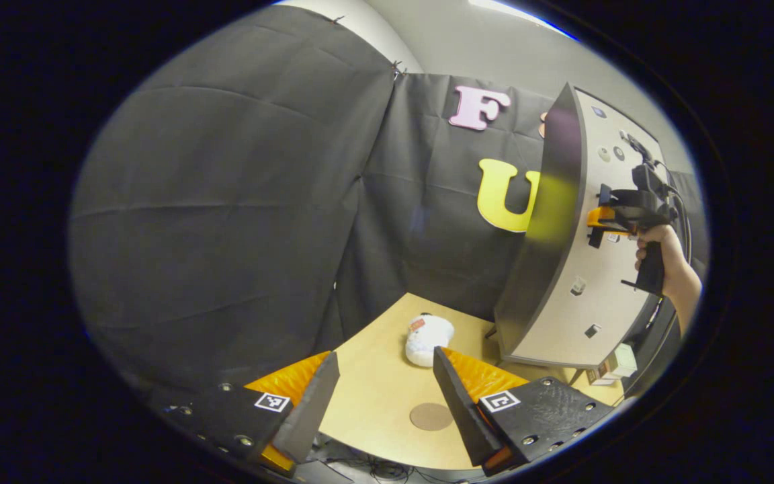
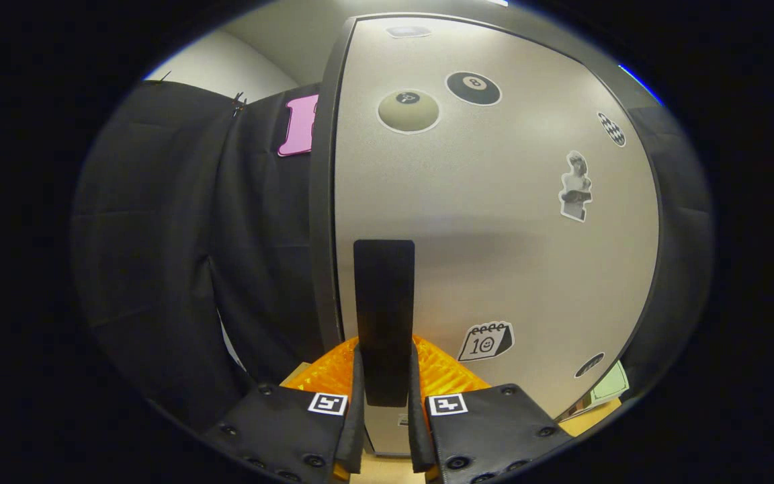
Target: Open the cabinet door with the right hand, grasp the bottle in the cabinet with the left hand and place it on the coaster, then close the cabinet door with the right hand.
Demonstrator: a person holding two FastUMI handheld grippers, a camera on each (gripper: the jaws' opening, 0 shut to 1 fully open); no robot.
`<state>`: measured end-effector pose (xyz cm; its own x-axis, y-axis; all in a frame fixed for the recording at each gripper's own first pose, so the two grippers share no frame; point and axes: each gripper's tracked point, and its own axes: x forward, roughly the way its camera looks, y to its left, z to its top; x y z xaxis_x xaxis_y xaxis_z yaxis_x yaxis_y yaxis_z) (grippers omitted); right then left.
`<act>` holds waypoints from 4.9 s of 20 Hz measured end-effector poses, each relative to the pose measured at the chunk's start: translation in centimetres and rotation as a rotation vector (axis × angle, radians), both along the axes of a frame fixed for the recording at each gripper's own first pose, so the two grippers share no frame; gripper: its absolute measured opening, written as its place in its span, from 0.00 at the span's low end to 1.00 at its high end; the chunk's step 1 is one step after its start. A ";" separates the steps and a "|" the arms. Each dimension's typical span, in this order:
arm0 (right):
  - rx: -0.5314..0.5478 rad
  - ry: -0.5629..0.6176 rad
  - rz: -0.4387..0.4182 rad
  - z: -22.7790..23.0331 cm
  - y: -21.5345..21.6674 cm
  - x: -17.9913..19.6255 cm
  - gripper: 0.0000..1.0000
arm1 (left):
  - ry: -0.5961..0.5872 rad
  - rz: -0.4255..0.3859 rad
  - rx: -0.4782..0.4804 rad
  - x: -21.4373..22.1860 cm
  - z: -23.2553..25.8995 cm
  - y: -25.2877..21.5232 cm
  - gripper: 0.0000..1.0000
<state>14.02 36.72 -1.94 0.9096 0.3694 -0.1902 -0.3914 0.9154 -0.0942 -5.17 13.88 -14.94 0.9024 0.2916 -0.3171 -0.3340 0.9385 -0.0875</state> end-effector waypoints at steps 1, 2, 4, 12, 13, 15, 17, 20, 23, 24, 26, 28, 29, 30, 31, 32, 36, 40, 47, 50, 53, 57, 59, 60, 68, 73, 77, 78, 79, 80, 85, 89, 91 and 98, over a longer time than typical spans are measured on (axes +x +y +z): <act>-0.006 -0.003 0.006 0.1 0.0 -0.2 0.30 | 0.003 -0.001 0.004 0.0 0.0 0.0 0.85; -0.015 -0.009 0.014 0.1 0.0 0.0 0.25 | 0.005 -0.004 0.008 0.0 0.0 -0.1 0.85; -0.002 -0.001 0.033 0.0 0.1 -0.1 0.19 | 0.003 -0.012 0.016 0.0 0.1 -0.1 0.85; -0.022 0.000 0.098 -0.1 -0.5 -0.9 0.05 | 0.000 -0.057 0.021 -0.1 0.9 -0.6 0.85; -0.023 -0.005 0.106 -0.1 -0.6 -1.1 0.05 | 0.000 -0.065 0.025 -0.1 1.2 -0.8 0.85; -0.027 -0.005 0.129 -0.1 -0.8 -1.6 0.05 | -0.001 -0.077 0.028 -0.1 1.9 -1.1 0.85; -0.028 0.000 0.155 -0.1 -1.2 -2.2 0.07 | -0.002 -0.086 0.030 -0.5 2.5 -1.2 0.85; -0.018 0.009 0.193 -0.1 -1.9 -2.7 0.07 | -0.004 -0.093 0.042 -0.6 3.3 -1.5 0.85; -0.011 0.014 0.226 -0.1 -2.6 -3.1 0.05 | 0.004 -0.100 0.048 -0.7 3.2 -2.2 0.85; -0.012 0.015 0.236 -0.1 -3.0 -3.1 0.05 | 0.008 -0.109 0.048 -0.5 3.3 -2.5 0.85; -0.011 0.022 0.255 -0.2 -3.4 -3.0 0.05 | -0.003 -0.119 0.061 -0.3 3.7 -2.8 0.85; -0.002 0.033 0.273 -0.2 -3.8 -3.3 0.05 | -0.013 -0.130 0.066 -0.5 4.0 -3.5 0.85; -0.001 0.037 0.280 -0.2 -4.0 -3.3 0.05 | -0.012 -0.138 0.068 -0.7 3.8 -3.6 0.85; 0.000 0.040 0.287 -0.2 -4.2 -3.4 0.05 | -0.011 -0.144 0.072 -1.0 3.9 -3.9 0.85; 0.002 0.043 0.293 -0.2 -4.5 -3.6 0.05 | -0.013 -0.152 0.077 -1.2 4.1 -4.3 0.85; 0.015 0.043 0.296 -0.1 -4.7 -3.6 0.05 | -0.015 -0.159 0.082 -1.3 4.2 -4.7 0.87; 0.049 0.040 0.300 -0.1 -5.3 -3.7 0.05 | -0.005 -0.181 0.105 -1.3 4.1 -5.8 0.87; 0.045 0.042 0.302 0.1 -6.0 -4.1 0.05 | 0.002 -0.210 0.083 -0.6 3.9 -6.1 0.85; 0.050 0.051 0.245 0.2 -7.7 -4.7 0.07 | -0.001 -0.270 0.065 1.2 2.9 -8.6 0.85; 0.054 0.059 0.205 0.3 -8.6 -5.0 0.07 | 0.017 -0.312 0.052 1.9 2.1 -10.1 0.85; 0.064 0.058 0.155 0.4 -9.4 -5.3 0.07 | 0.037 -0.368 0.039 2.9 0.9 -12.5 0.85; 0.072 0.056 0.081 0.6 -10.9 -5.3 0.07 | 0.030 -0.449 0.026 4.0 0.6 -16.0 0.85; 0.087 0.062 0.041 0.6 -11.4 -5.3 0.07 | 0.030 -0.497 0.014 4.5 0.2 -18.1 0.85; 0.096 0.062 0.017 0.7 -11.8 -5.3 0.04 | 0.035 -0.519 0.012 4.8 -0.1 -19.1 0.85; 0.158 0.095 -0.150 1.5 -15.9 -5.8 0.05 | 0.072 -0.626 -0.050 6.4 -2.4 -24.5 0.87; 0.108 0.089 -0.189 2.0 -18.3 -6.2 0.04 | 0.083 -0.620 -0.063 7.1 -2.9 -25.0 0.85; 0.081 0.080 -0.164 2.1 -18.8 -6.1 0.04 | 0.097 -0.642 -0.072 8.1 -3.1 -25.6 0.85; 0.094 0.072 -0.168 2.3 -18.9 -6.2 0.05 | 0.096 -0.650 -0.068 8.5 -3.1 -25.9 0.85; 0.101 0.065 -0.176 2.4 -19.1 -6.6 0.05 | 0.096 -0.661 -0.066 8.8 -3.1 -26.2 0.85; 0.105 0.064 -0.182 2.5 -19.4 -7.0 0.05 | 0.094 -0.673 -0.063 8.7 -2.9 -26.3 0.85; 0.061 0.046 -0.191 3.0 -21.3 -9.8 0.05 | 0.045 -0.710 -0.021 9.4 -1.2 -25.9 0.85; 0.045 0.018 -0.305 4.3 -25.1 -10.7 0.03 | 0.009 -0.727 0.004 11.5 -0.1 -25.9 0.88; 0.075 -0.008 -0.358 5.4 -26.5 -9.5 0.03 | -0.016 -0.741 0.027 13.4 0.7 -26.3 0.85; 0.059 -0.016 -0.468 5.1 -29.7 -3.3 0.00 | -0.111 -0.791 0.083 20.4 5.5 -30.4 0.85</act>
<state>10.73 7.03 3.20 0.9835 -0.0718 -0.1658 0.0661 0.9970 -0.0396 15.21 -16.54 -9.44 0.8763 -0.4291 -0.2188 0.4397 0.8982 -0.0006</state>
